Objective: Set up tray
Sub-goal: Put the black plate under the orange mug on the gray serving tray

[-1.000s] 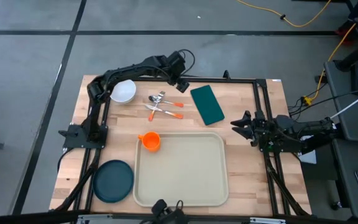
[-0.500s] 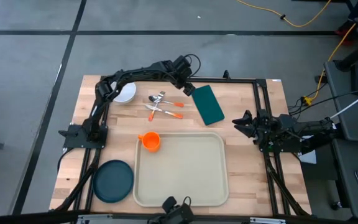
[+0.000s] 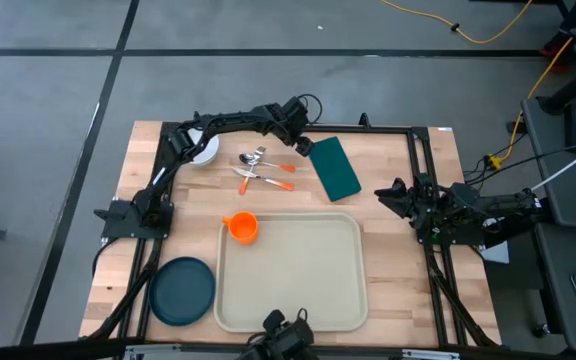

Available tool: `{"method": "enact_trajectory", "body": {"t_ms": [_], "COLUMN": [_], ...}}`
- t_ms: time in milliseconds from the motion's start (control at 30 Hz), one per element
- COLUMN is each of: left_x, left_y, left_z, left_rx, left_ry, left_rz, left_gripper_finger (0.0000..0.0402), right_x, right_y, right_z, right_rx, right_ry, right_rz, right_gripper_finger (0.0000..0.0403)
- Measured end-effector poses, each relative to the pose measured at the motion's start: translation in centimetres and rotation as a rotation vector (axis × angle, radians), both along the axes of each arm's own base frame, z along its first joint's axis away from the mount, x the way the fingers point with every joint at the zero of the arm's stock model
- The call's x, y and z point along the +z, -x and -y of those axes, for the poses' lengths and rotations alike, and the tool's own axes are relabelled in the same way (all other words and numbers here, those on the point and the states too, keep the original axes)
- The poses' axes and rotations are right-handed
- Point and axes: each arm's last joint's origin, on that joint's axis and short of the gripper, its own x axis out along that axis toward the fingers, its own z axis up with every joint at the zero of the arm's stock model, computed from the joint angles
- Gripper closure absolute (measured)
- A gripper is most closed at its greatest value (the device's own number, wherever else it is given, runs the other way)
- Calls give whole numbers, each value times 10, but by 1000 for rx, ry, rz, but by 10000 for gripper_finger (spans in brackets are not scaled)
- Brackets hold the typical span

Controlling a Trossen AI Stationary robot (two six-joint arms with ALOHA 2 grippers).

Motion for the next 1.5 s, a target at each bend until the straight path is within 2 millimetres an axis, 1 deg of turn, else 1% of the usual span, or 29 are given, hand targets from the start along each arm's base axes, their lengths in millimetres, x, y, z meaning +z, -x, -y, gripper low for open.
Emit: {"method": "enact_trajectory", "body": {"t_ms": [167, 300, 467, 600, 767, 867, 1200, 1500], "left_x": [-10, -8, -6, -9, -23, -19, -18, -21], "left_y": [-5, -9, -10, -7, -5, -6, -9, -6], "left_z": [-2, -3, -8, -10, -8, -9, -9, -7], "left_rx": [-18, -39, -20, 0, 14, 13, 31, 53], "left_ry": [-6, -5, -24, 1, 46, 38, 44, 92], "left_rz": [21, 87, 122, 99, 53, 70, 101, 71], "left_gripper_finger": [155, 155, 155, 160, 168, 172, 174, 174], "right_x": [0, 0, 0, 0, 0, 0, 0, 0], "right_y": [0, 0, 0, 0, 0, 0, 0, 0], "right_z": [0, 0, 0, 0, 0, 0, 0, 0], "right_rx": [0, 0, -1, -1, -2, -3, -3, -3], "right_ry": [0, -1, -2, -3, -3, -3, -1, -1], "right_rz": [-1, 0, 0, 1, 1, 0, 0, 0], "right_gripper_finger": [234, 234, 234, 234, 234, 234, 234, 234]}}
